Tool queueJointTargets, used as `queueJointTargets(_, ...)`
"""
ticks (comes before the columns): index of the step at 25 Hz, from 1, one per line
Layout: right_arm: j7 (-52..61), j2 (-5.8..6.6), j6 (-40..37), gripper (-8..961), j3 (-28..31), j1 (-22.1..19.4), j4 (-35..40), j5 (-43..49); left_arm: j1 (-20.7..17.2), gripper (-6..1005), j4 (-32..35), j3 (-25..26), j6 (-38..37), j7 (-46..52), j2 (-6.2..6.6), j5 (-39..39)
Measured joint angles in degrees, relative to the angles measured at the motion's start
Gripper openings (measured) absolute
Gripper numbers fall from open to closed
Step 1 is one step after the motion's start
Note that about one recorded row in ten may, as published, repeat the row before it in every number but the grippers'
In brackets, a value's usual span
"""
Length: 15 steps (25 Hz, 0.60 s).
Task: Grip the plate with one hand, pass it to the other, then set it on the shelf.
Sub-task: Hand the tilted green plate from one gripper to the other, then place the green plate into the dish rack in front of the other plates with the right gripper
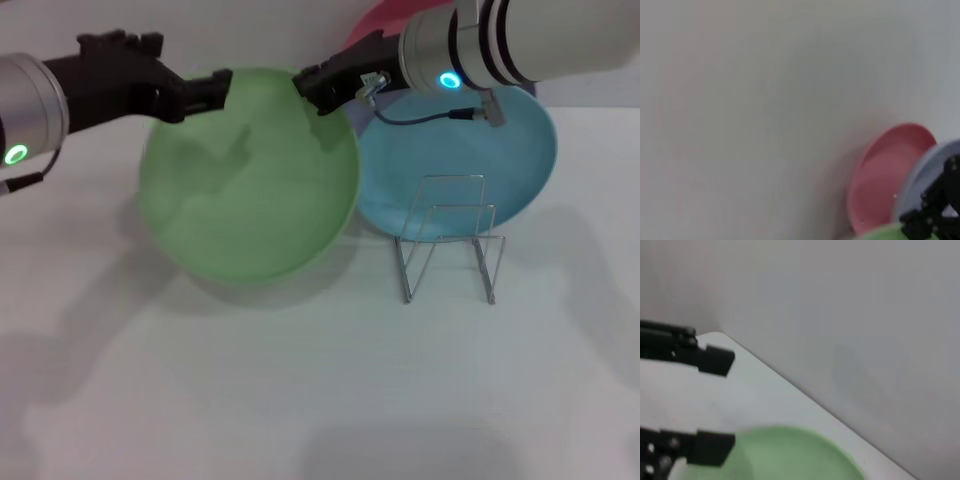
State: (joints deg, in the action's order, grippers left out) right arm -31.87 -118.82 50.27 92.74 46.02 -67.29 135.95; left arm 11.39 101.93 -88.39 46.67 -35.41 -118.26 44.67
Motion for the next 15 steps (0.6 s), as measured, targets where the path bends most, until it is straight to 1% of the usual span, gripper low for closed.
queueJointTargets(5,0.0,0.0,-0.5,48,0.1,-0.6,-0.7,0.1,-1.0,814,1.0,-0.3,-2.4,-0.8,0.04,0.6)
queueJointTargets(8,0.0,0.0,-1.0,34,0.1,-1.0,-1.5,0.2,-2.5,818,1.3,-1.1,-7.9,-2.1,-0.08,0.4)
queueJointTargets(11,0.0,0.0,-1.1,21,0.2,-1.7,-2.5,0.2,-2.5,823,1.3,-1.1,-7.9,-2.1,-0.08,0.4)
queueJointTargets(12,0.0,0.0,-1.2,21,0.2,-1.8,-2.6,0.2,-4.6,824,1.3,-2.3,-13.4,-3.2,-0.03,0.5)
queueJointTargets(15,0.0,0.0,-1.4,19,0.2,-2.3,-3.3,0.2,-5.3,823,1.1,-2.4,-15.3,-3.2,-0.01,0.5)
